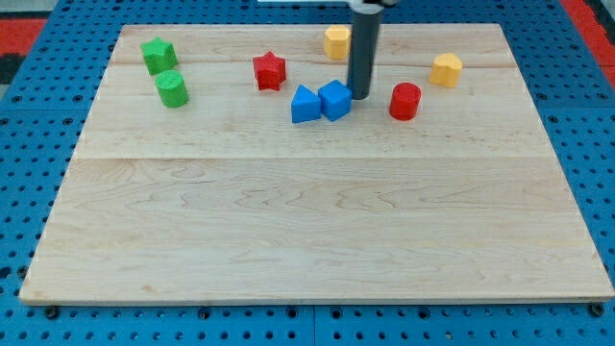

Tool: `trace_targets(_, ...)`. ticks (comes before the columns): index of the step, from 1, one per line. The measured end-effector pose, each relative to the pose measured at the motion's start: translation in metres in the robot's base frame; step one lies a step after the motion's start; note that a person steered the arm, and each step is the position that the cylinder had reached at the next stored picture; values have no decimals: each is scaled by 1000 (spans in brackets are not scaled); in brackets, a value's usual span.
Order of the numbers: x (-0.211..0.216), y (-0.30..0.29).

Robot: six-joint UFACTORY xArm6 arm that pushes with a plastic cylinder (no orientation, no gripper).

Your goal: Push the cube towards the green circle

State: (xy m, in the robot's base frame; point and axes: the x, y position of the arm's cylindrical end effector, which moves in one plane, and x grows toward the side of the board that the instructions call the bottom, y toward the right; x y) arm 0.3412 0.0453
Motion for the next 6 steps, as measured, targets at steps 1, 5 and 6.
trace_targets(1, 22, -70)
trace_targets(5, 52, -181)
trace_targets(6, 22, -225)
